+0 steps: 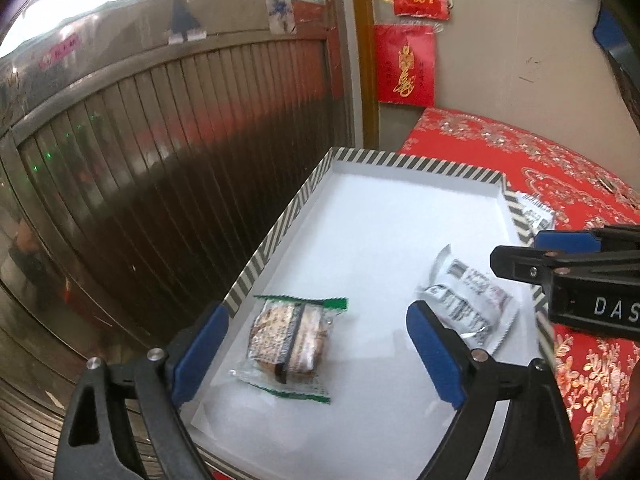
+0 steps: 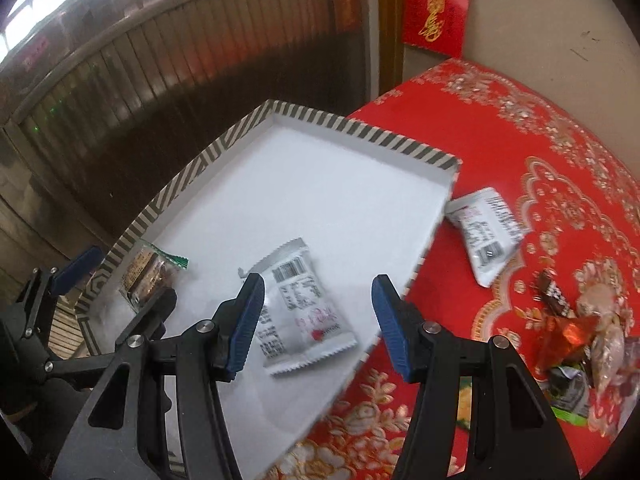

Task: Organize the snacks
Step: 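Open both grippers to drop the packs into the white tray, then move both tools back over the snack pile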

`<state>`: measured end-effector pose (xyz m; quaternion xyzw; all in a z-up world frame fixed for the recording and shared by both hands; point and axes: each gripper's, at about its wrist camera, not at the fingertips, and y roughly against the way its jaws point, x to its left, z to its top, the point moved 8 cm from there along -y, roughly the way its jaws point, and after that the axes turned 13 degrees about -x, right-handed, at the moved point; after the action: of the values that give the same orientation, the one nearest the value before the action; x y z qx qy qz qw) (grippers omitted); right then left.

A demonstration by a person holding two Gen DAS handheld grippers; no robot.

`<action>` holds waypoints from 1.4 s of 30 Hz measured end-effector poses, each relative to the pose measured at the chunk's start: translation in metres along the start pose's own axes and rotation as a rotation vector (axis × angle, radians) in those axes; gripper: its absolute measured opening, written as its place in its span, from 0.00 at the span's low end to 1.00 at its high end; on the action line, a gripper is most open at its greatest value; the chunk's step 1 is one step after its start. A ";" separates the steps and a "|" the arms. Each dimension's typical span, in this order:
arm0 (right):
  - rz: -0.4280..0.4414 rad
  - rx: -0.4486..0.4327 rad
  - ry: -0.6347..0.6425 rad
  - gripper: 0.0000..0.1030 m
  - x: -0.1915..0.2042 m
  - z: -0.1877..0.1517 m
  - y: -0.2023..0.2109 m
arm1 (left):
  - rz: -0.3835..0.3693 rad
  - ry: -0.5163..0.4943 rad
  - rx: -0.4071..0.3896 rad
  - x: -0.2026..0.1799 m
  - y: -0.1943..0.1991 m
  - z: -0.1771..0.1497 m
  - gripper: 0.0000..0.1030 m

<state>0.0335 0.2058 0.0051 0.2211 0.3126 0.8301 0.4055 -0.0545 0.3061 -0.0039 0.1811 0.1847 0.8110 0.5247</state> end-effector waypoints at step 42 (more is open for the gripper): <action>-0.439 -0.087 -0.359 0.55 -0.263 -0.122 0.173 | -0.446 -0.253 -0.014 -0.297 0.064 0.011 0.94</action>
<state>0.0163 -0.1310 0.0099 0.2740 0.2404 0.6826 0.6334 0.0147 0.0105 0.0072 0.2323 0.1473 0.6474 0.7108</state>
